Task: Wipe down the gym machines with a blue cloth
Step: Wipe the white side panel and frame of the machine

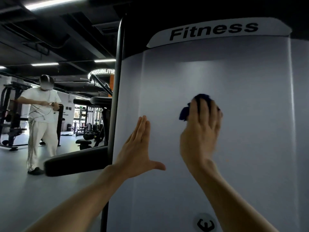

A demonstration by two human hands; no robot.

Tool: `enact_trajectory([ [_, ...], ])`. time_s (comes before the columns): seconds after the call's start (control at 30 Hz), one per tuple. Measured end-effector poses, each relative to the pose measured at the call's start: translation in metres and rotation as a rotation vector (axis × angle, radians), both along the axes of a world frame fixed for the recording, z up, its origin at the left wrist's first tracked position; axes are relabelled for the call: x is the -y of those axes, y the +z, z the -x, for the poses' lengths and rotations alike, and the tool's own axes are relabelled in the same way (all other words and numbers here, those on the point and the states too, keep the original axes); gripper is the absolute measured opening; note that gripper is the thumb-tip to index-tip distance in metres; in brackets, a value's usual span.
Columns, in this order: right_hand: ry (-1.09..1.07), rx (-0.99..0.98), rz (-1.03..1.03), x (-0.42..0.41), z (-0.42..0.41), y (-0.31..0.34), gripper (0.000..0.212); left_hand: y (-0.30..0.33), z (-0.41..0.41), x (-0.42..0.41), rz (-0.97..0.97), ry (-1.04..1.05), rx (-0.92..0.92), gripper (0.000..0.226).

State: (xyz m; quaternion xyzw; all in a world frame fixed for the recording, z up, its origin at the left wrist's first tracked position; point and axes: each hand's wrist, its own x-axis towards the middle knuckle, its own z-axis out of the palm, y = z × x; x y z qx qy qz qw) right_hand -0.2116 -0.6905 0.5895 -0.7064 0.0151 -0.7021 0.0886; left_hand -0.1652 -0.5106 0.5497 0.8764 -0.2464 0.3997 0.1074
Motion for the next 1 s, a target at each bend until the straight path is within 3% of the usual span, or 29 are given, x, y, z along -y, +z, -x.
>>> enact_trajectory([
  [0.13,-0.013,-0.205,0.507,-0.056,-0.027,0.017,0.056,0.002,0.002,-0.001,0.033,-0.042,0.044,0.161],
  [0.23,-0.059,-0.234,0.664,-0.033,-0.025,0.03,0.056,0.002,0.003,0.001,0.06,-0.049,0.04,0.162],
  [0.3,0.009,-0.147,0.532,0.003,-0.014,0.033,0.053,0.0,0.002,0.0,0.063,-0.04,0.039,0.161],
  [0.37,0.055,0.005,0.254,0.044,-0.001,0.026,0.055,-0.001,0.001,-0.001,0.061,-0.042,0.032,0.16],
  [0.43,0.004,0.028,-0.028,0.061,0.009,0.018,0.067,-0.003,-0.001,-0.001,0.073,-0.054,0.032,0.16],
  [0.5,-0.035,0.048,-0.206,0.046,0.005,0.021,0.066,-0.004,-0.002,-0.001,0.075,-0.067,0.038,0.16],
  [0.57,-0.053,0.081,-0.158,0.013,-0.004,0.031,0.054,-0.004,-0.002,-0.001,0.076,-0.065,0.046,0.159],
  [0.7,-0.02,-0.149,0.464,-0.06,-0.033,0.026,0.051,-0.002,0.0,-0.001,0.077,-0.09,0.053,0.16],
  [0.8,-0.103,-0.241,0.714,-0.058,-0.034,0.042,0.055,-0.003,-0.002,-0.001,0.118,-0.125,0.072,0.16],
  [0.87,-0.094,-0.171,0.666,-0.033,-0.024,0.059,0.057,-0.006,-0.004,-0.002,0.121,-0.113,0.073,0.158],
  [1.0,-0.085,0.032,0.141,0.026,-0.006,0.076,0.068,-0.007,-0.007,-0.003,0.116,-0.119,0.073,0.156],
])
